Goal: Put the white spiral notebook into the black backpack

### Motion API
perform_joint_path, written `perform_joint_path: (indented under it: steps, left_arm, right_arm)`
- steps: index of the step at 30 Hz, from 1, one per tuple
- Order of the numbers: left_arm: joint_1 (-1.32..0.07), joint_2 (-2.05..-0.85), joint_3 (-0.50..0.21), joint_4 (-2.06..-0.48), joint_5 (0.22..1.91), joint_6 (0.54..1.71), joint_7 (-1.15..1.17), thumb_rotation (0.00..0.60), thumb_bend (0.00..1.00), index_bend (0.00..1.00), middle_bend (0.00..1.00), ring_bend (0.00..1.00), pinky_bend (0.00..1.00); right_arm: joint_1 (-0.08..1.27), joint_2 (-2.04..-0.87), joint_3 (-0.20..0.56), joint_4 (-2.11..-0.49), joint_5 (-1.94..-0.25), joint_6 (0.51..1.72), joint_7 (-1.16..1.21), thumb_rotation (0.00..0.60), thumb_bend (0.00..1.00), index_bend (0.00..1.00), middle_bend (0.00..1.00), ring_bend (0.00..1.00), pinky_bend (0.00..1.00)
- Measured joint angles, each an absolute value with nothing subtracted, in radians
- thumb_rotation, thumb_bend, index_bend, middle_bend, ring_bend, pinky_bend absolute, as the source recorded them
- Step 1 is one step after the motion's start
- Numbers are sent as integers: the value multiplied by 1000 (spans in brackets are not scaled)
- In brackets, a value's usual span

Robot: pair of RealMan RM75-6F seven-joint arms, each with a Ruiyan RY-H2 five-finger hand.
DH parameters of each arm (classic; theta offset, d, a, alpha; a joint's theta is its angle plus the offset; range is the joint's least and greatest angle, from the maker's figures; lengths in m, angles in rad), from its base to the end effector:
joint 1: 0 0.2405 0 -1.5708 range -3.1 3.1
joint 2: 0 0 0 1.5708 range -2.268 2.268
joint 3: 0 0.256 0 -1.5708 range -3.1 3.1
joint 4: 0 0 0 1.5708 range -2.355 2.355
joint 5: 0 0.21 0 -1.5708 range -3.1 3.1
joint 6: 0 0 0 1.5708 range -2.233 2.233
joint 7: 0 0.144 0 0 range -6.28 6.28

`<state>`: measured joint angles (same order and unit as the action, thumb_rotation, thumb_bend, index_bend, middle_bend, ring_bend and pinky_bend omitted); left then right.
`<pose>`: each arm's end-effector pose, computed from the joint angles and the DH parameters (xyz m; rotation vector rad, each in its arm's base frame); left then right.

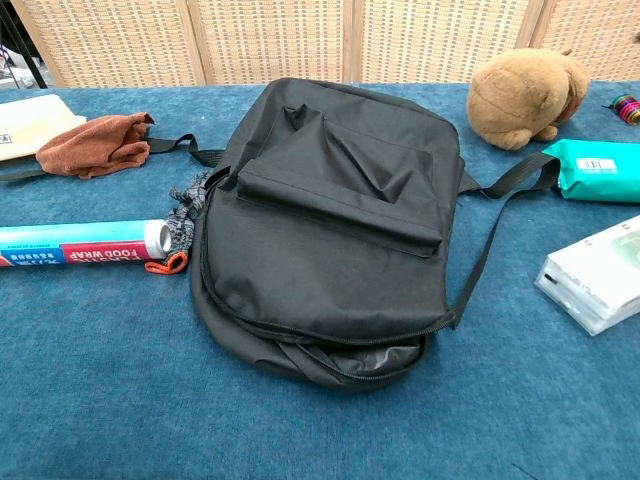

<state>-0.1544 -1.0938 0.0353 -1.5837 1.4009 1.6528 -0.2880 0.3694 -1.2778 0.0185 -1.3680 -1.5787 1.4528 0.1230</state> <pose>-0.3154 0.1851 0.1873 -1.2086 -0.9867 -1.1419 -0.2745 -0.2640 0.1168 1.6267 -0.7562 1.1303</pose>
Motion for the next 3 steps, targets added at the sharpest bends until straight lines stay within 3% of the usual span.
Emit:
perform_joint_path:
  steps: [3]
  left_arm:
    - [-132,-1078,27,-1601,1384,1646,-282,511,0,0,0,0,0]
  right_arm:
    - [335,-1278,19,-1366,-1568,1479,160,600,0,0,0,0,0]
